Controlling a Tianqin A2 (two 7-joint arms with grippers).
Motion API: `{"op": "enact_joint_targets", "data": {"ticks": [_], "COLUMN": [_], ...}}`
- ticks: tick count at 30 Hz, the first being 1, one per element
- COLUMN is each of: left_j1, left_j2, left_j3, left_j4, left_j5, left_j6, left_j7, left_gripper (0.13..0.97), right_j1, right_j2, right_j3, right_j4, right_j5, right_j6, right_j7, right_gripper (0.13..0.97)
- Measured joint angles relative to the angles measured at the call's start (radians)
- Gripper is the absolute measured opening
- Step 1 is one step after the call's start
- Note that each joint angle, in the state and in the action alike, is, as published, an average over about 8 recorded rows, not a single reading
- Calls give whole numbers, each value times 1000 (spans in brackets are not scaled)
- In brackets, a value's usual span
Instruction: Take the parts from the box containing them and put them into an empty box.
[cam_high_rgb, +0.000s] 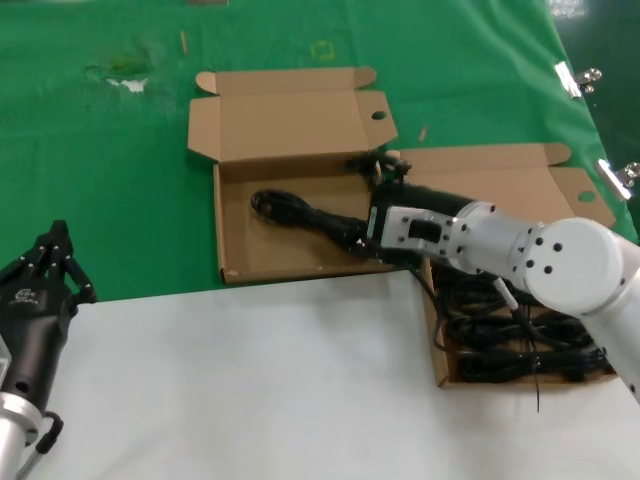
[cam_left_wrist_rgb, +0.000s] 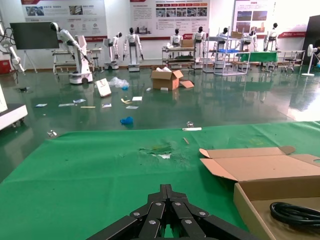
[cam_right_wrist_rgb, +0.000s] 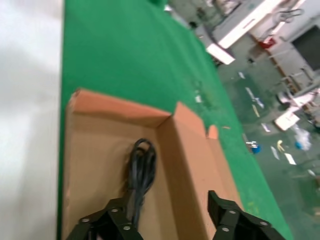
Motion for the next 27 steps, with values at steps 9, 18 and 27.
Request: {"op": "enact_joint_targets", "data": {"ticks": [9, 18, 27], "left_j1": [0, 0, 0], "left_j2": [0, 0, 0], "left_j3": [0, 0, 0], "left_j4": [0, 0, 0], "left_j5": [0, 0, 0], "left_j6": [0, 0, 0], "left_j7": [0, 0, 0], "left_gripper": [140, 162, 200], "right_j1": [-87, -109, -156], "right_j2": [59, 70, 61], "right_j3": [72, 92, 123], "right_j4": [172, 206, 232], "right_j5": [-17, -15, 31], "right_j6": [1, 6, 44], "right_j7": [144, 171, 177], "right_gripper": [640, 814, 923]}}
